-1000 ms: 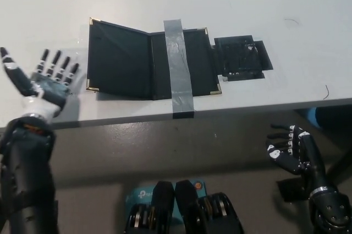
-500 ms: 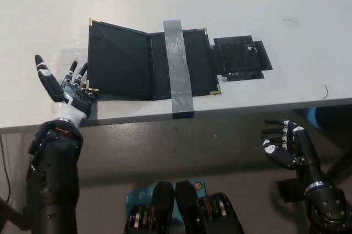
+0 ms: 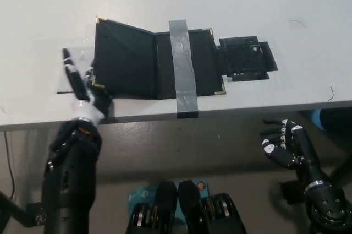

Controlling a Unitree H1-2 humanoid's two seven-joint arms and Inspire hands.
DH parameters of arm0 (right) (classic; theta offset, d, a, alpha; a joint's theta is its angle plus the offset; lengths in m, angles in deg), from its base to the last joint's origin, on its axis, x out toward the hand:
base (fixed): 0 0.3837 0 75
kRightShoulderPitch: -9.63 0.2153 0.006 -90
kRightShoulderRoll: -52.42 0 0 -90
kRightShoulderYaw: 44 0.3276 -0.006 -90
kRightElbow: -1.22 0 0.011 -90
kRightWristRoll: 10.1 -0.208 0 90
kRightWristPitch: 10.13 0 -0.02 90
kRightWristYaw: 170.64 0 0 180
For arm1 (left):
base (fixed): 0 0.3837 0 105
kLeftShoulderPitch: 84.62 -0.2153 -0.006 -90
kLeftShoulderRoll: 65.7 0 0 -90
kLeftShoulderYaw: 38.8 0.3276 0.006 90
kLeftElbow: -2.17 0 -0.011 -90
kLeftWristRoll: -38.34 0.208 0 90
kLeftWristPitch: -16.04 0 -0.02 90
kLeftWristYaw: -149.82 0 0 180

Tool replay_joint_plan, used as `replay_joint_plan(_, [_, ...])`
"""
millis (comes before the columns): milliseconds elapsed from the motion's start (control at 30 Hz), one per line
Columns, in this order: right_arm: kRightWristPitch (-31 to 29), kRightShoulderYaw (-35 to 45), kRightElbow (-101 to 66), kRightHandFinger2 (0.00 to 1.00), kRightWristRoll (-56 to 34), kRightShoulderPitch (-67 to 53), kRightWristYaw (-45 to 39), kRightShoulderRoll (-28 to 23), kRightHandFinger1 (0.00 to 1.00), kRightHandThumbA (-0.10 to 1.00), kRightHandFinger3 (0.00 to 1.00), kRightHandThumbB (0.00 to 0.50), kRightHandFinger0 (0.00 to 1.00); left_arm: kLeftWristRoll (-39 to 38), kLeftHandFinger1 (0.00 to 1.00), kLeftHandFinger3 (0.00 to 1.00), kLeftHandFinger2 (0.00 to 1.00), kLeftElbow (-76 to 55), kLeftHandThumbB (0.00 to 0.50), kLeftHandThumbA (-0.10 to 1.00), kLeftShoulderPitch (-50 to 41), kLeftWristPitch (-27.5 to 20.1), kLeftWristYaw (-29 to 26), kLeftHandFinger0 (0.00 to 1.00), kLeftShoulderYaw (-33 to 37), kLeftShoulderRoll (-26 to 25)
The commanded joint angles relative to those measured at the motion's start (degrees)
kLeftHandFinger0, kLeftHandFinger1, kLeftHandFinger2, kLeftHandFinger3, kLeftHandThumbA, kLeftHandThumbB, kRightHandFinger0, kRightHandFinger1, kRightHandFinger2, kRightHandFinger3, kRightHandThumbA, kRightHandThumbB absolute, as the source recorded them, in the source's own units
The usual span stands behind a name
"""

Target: The robot uses its left hand to push the cover of the diary kept in the middle of the desk towards the right to close it

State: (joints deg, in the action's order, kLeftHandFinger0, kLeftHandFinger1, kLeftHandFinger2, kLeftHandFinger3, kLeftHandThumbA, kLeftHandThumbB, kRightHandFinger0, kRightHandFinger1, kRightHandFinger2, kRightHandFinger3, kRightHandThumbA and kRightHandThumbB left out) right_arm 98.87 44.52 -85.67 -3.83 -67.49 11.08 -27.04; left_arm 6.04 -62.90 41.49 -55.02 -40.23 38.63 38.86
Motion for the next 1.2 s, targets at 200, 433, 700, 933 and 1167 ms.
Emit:
replay_joint_plan(200, [-0.5,0.1,-1.3,0.52,-0.1,1.3,-0.6,-0.5,0.42,0.54,0.65,0.063,0.37,11.3,1.0,1.0,1.0,-6.2,0.148,1.0,5.4,4.3,3.1,1.0,14.9,3.1])
replay_joint_plan(433, [-0.2,-0.3,-1.5,0.5,0.5,1.3,-0.4,-0.4,0.4,0.54,0.63,0.06,0.34,22.6,1.0,1.0,1.0,-5.5,0.1,1.0,8.1,1.6,6.4,1.0,26.1,0.6])
replay_joint_plan(700, [0.1,-0.4,-1.7,0.5,0.4,1.3,-0.7,-0.5,0.4,0.54,0.64,0.057,0.35,66.1,1.0,1.0,1.0,-2.2,0.221,1.0,16.6,1.8,10.4,1.0,64.3,-15.1])
replay_joint_plan(933, [-0.5,-0.8,-1.6,0.5,0.7,1.0,-0.9,-0.9,0.41,0.53,0.65,0.038,0.36,76.6,1.0,1.0,1.0,0.3,0.21,1.0,19.0,5.2,11.3,1.0,75.7,-16.9])
replay_joint_plan(1167, [0.2,-0.9,-2.1,0.49,0.5,0.9,-1.1,-0.6,0.4,0.53,0.63,0.045,0.35,78.2,1.0,1.0,1.0,3.0,0.175,1.0,22.0,4.6,10.3,1.0,80.3,-13.7])
